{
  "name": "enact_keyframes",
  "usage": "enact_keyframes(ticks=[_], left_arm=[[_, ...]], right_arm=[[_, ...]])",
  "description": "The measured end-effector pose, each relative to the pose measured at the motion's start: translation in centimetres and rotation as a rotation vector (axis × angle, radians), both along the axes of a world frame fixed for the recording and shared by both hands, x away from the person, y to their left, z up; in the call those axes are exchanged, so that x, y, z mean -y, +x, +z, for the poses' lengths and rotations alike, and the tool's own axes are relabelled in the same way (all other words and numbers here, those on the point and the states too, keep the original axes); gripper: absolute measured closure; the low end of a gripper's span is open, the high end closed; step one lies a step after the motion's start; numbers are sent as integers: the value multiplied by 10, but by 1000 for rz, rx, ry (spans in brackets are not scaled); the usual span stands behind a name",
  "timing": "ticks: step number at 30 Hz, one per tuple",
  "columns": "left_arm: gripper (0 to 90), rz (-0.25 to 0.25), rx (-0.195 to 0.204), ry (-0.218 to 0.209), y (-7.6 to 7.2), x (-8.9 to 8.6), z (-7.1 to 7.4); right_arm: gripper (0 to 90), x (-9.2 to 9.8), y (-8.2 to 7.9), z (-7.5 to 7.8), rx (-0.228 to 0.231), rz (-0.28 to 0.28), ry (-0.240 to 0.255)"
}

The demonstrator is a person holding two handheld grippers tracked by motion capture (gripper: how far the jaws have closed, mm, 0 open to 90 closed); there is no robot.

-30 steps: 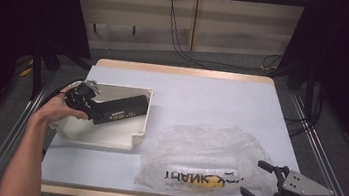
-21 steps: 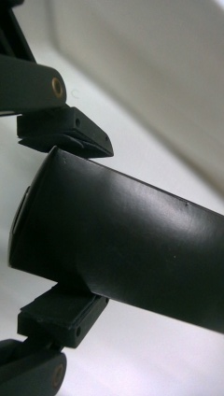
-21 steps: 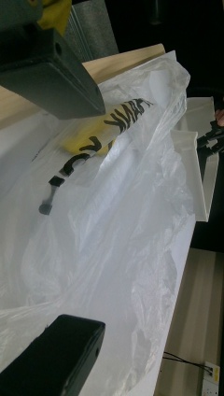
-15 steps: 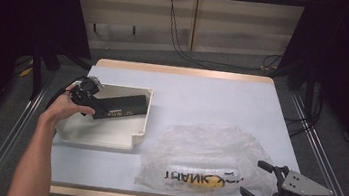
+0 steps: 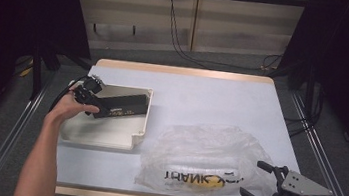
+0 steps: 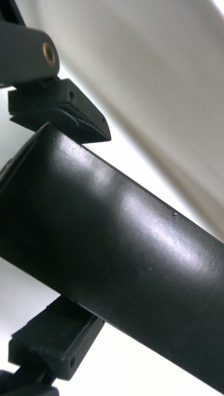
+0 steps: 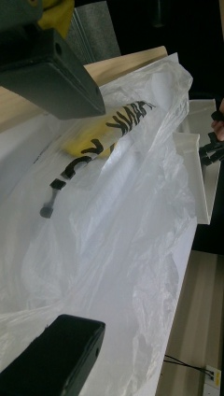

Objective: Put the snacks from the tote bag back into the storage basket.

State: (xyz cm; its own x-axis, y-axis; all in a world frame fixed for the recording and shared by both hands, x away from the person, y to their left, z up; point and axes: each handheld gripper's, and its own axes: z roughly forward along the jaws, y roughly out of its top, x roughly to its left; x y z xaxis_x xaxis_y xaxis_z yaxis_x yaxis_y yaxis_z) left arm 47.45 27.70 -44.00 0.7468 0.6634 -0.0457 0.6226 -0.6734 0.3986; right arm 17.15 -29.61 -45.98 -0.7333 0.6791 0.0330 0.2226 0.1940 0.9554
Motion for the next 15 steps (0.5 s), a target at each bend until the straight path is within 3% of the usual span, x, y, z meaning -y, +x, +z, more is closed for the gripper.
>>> enact_keyframes(ticks=[5,7,12,15], left_arm=[[112,50,4,-39,2,2,0],[87,35,4,-31,3,3,0],[61,80,28,-76,-1,3,-2],[57,63,42,-82,-2,1,-1]], right_arm=[[0,0,0,0,-1,5,0],[0,0,0,0,-1,5,0],[0,1,0,-1,2,2,1],[0,1,-1,0,1,2,1]])
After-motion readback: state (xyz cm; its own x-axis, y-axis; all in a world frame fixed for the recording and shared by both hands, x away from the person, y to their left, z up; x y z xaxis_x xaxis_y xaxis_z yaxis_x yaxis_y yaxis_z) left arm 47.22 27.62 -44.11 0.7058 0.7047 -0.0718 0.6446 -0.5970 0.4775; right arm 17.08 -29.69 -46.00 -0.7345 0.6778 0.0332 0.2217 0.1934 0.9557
